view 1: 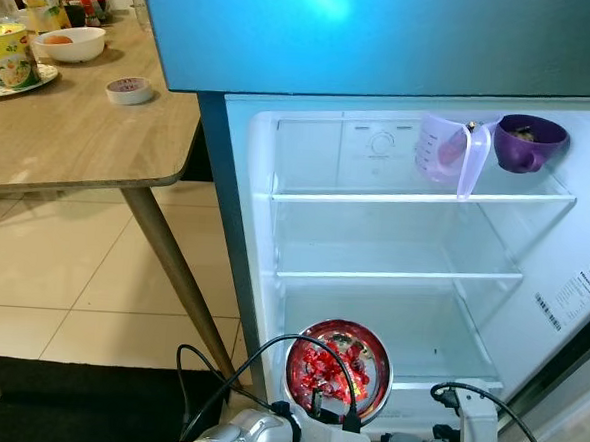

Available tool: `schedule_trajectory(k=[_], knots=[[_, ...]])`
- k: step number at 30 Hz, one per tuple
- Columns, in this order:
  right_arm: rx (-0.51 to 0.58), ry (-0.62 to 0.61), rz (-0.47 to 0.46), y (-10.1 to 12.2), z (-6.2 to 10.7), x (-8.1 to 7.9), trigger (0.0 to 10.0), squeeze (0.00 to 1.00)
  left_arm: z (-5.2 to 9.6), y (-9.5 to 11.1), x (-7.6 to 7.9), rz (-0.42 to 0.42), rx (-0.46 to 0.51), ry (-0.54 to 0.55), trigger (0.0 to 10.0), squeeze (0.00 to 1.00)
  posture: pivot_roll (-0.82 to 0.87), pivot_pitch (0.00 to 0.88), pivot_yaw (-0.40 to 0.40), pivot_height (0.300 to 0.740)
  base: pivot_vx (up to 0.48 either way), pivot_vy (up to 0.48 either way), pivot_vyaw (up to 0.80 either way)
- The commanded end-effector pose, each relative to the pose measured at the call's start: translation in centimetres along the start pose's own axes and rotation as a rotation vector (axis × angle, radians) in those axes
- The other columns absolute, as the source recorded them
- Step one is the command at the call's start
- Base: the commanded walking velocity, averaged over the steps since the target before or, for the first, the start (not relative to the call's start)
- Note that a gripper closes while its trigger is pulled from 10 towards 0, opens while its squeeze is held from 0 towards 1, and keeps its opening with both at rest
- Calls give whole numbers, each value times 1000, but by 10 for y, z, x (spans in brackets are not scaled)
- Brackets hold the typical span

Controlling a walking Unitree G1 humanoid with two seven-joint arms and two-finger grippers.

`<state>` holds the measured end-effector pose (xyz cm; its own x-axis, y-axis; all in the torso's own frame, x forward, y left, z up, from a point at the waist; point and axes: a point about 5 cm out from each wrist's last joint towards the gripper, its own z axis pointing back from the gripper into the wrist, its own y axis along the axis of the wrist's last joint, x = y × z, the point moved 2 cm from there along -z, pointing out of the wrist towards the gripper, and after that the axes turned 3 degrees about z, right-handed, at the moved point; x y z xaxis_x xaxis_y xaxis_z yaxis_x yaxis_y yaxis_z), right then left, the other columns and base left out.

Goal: Restocking fridge

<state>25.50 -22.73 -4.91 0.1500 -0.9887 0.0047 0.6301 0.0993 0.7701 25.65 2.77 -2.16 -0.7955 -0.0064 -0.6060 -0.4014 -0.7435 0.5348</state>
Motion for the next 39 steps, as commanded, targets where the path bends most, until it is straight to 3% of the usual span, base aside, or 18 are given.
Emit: schedule_trajectory(k=[1, 16, 27, 39], knots=[[25, -7, -9, 6, 0, 3, 10000, 0, -3, 7, 0, -10, 29, 7, 10000, 0, -73, 13, 25, 487, 0, 0, 0], [91, 8, -27, 18, 0, 6, 10000, 0, -4, 9, 0, -11, 33, 11, 10000, 0, -75, 18, 28, 437, 0, 0, 0], [212, 2, 10, 56, 5, 32, 10000, 0, -3, 5, -11, -7, 20, 46, 10000, 0, -83, 44, 39, 423, 0, 0, 0], [256, 92, 6, 67, 4, 23, 10000, 0, -1, 3, -25, 2, 11, 91, 10000, 0, -83, 56, 48, 378, 0, 0, 0]])
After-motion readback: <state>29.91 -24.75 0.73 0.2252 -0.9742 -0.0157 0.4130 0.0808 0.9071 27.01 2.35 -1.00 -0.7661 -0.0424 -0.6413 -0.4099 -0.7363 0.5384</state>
